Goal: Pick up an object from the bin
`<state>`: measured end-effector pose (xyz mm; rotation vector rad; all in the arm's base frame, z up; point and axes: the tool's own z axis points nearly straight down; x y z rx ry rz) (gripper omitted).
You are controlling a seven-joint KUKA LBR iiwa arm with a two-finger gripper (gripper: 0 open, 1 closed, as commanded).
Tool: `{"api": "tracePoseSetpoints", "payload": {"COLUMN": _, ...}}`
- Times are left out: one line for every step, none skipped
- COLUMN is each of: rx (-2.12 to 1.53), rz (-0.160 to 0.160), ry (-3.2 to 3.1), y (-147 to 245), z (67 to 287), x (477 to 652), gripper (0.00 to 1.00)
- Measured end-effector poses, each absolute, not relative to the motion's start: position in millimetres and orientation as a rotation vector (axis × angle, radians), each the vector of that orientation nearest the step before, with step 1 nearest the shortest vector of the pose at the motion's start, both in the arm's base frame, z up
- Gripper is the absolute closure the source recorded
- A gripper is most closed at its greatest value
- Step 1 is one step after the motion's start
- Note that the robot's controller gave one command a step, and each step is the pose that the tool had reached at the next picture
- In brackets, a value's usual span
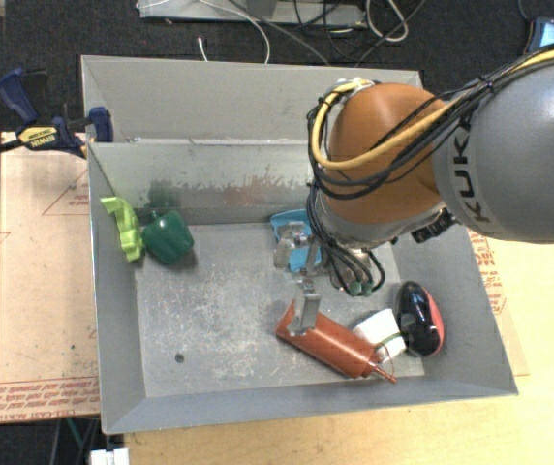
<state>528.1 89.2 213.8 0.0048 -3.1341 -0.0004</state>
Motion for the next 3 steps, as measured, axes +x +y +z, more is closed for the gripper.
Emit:
{"api": "tracePoseSetpoints", "payload": {"rx": -0.002, "rz": -0.002, "ry": -3.142, "y": 88.3, "z": 218.3, "x": 529.8, "gripper": 0.0}}
{"api": "tracePoseSetpoints", "payload": {"rx": -0.133, "rz": -0.001, "ry": -3.135, "y": 32.5, "z": 159.0, "x": 484.1, "gripper": 0.0}}
{"api": "tracePoseSetpoints", "payload": {"rx": -0.851, "rz": -0.011, "ry": -3.031, "y": 17.3, "z": 137.9, "x": 483.3, "gripper": 0.0}}
